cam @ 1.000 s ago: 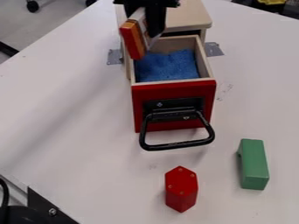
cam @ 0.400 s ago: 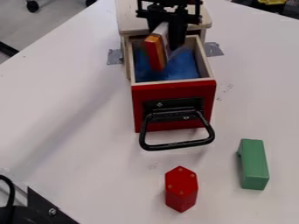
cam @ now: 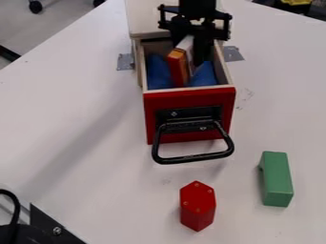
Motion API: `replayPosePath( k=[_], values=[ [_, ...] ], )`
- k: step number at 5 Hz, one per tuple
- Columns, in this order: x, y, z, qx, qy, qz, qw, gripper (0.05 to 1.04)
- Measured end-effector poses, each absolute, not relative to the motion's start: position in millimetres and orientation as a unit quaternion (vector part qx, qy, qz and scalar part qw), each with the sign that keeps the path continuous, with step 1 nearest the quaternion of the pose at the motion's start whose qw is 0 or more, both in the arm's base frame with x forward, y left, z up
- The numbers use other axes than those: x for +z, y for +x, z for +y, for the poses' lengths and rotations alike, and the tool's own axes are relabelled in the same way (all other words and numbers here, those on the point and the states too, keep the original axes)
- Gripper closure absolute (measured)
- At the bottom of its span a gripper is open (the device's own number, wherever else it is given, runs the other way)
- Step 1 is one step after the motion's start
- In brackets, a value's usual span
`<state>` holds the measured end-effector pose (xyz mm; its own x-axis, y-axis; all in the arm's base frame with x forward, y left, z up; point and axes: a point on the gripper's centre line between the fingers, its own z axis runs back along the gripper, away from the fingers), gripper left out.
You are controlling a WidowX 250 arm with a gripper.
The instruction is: Put the object in the drawer
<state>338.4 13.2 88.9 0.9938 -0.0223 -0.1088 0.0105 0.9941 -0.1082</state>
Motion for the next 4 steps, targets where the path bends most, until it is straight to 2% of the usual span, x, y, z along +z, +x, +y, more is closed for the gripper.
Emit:
replayPosePath(
  k=[2, 4],
  values=[
    [79.0, 337.1, 19.5, 0.0, -0.035, 0.074, 0.997, 0.711],
    [80.1, 338.8, 25.1, 0.003, -0.037, 0.109, 0.993, 0.682]
  ],
)
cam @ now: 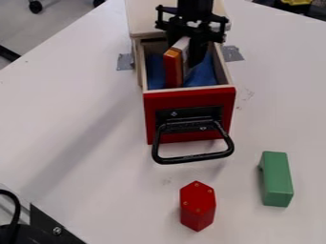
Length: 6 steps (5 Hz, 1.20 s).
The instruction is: Put the object in the drawer
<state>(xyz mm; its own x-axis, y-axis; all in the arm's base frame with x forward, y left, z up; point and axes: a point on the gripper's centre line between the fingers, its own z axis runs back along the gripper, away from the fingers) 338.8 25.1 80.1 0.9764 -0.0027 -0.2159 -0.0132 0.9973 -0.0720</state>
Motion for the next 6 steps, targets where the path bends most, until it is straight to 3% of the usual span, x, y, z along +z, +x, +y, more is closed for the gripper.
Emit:
replayPosePath(
  k=[2, 5, 6],
  values=[
    [87, 341, 29, -0.004, -0.039, 0.111, 0.993, 0.112],
    [101, 340, 41, -0.003, -0.058, 0.109, 0.992, 0.086],
    [109, 331, 55, 0.002, -0.041, 0.083, 0.996, 0.086]
  ],
)
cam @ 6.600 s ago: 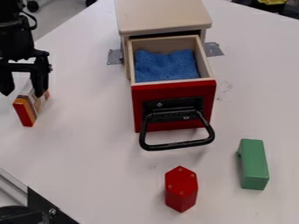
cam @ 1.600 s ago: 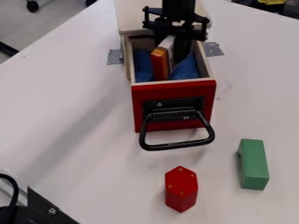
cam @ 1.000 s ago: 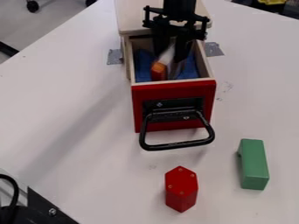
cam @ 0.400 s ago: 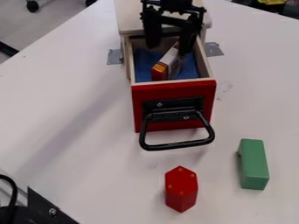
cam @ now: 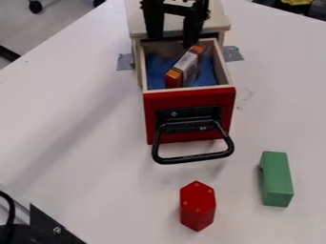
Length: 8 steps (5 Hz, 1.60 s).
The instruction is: Put the object in the drawer
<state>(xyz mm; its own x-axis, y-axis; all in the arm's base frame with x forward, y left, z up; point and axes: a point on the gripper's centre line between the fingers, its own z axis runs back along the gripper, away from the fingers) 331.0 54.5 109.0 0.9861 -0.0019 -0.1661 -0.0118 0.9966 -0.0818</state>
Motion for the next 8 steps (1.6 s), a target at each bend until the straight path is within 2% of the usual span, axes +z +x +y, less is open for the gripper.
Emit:
replayPosePath(
  k=[2, 4, 5, 8],
  values=[
    [105, 296, 77, 0.014, -0.023, 0.049, 0.998, 0.086],
    [122, 254, 92, 0.024, -0.05, 0.007, 0.998, 0.086],
    [122, 245, 97, 0.033, -0.06, 0.012, 0.998, 0.086],
    [122, 244, 97, 0.032, -0.061, 0.012, 0.998, 0.086]
  ],
)
